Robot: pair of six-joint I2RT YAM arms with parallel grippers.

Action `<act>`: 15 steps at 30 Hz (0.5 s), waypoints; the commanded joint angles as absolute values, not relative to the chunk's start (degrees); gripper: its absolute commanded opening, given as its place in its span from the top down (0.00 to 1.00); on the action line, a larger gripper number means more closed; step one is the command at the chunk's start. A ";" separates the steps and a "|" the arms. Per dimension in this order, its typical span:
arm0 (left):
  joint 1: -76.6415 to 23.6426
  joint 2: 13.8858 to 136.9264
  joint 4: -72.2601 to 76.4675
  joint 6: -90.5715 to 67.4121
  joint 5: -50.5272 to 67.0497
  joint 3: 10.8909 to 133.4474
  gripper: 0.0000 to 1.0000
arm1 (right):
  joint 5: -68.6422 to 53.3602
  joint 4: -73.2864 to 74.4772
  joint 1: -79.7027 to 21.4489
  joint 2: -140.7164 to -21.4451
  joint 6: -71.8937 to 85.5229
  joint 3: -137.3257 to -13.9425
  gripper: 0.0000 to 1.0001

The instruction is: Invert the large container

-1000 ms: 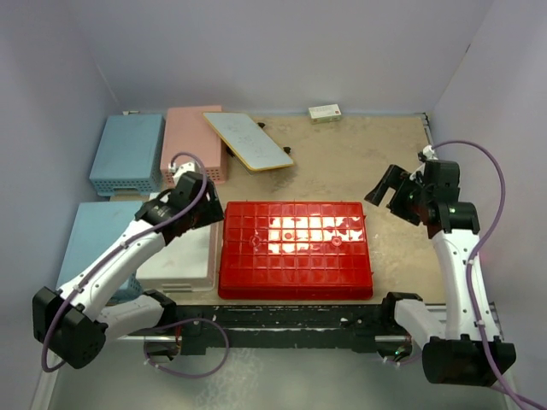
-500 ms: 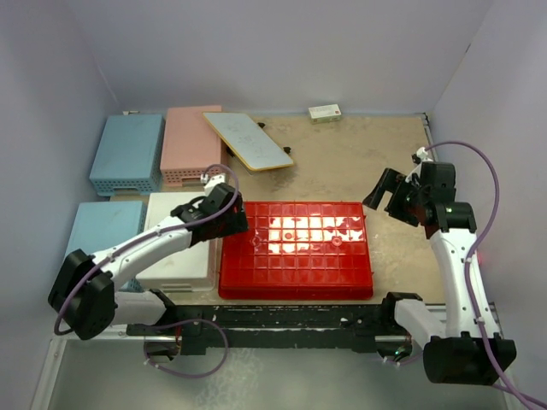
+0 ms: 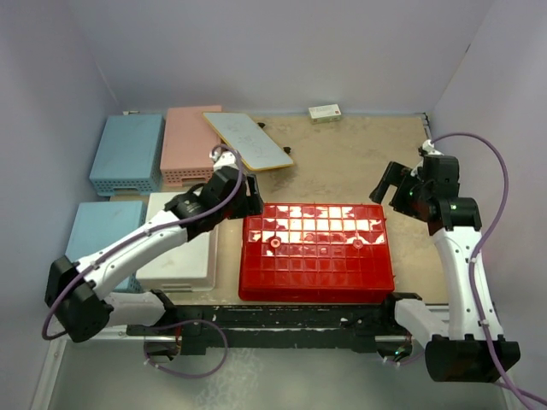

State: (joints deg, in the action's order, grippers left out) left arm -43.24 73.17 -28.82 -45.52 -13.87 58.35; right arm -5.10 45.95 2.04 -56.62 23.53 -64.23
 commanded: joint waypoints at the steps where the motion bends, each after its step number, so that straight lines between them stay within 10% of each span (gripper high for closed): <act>1: -43.11 67.17 -36.05 -40.90 -26.68 64.50 0.28 | 0.82 47.08 1.33 -57.00 23.52 -67.59 0.00; 15: -43.09 52.26 -36.68 -44.91 -47.56 59.05 0.17 | 6.67 45.05 1.23 -55.88 27.91 -65.74 0.00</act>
State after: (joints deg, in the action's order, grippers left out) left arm -43.24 54.33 -37.45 -43.29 -41.06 61.41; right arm 3.84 46.41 1.45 -56.95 26.59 -65.56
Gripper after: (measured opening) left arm 0.827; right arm 0.997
